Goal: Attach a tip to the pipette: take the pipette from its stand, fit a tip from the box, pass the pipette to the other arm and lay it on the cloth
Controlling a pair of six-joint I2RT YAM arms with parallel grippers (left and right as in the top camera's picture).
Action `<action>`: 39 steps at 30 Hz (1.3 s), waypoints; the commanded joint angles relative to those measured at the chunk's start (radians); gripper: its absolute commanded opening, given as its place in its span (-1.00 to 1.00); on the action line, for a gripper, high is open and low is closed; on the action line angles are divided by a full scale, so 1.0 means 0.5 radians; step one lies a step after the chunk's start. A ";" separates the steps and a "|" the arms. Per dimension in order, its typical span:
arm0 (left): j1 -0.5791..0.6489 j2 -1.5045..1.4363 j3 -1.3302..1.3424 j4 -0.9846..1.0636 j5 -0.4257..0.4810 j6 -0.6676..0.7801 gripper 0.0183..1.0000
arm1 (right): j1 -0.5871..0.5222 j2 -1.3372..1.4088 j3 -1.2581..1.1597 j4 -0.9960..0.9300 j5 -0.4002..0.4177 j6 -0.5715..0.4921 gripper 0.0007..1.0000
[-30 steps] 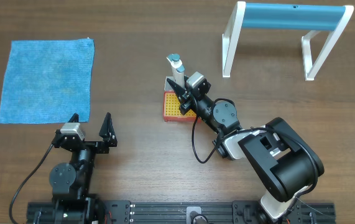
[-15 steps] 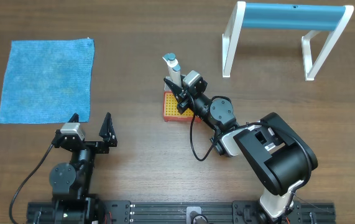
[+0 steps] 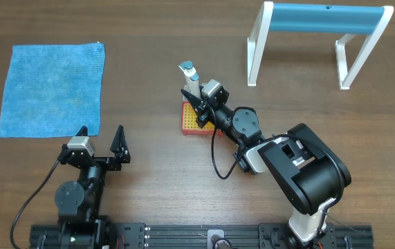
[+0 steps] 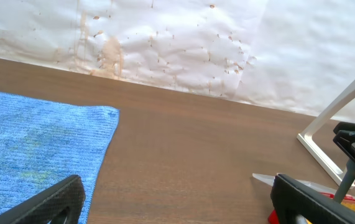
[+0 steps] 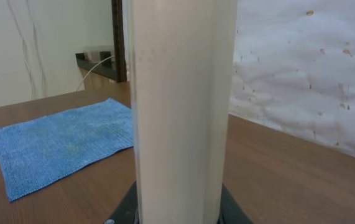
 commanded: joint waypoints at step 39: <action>-0.003 -0.009 -0.005 -0.013 0.000 0.004 0.93 | -0.016 0.133 -0.053 0.024 -0.028 -0.014 -0.84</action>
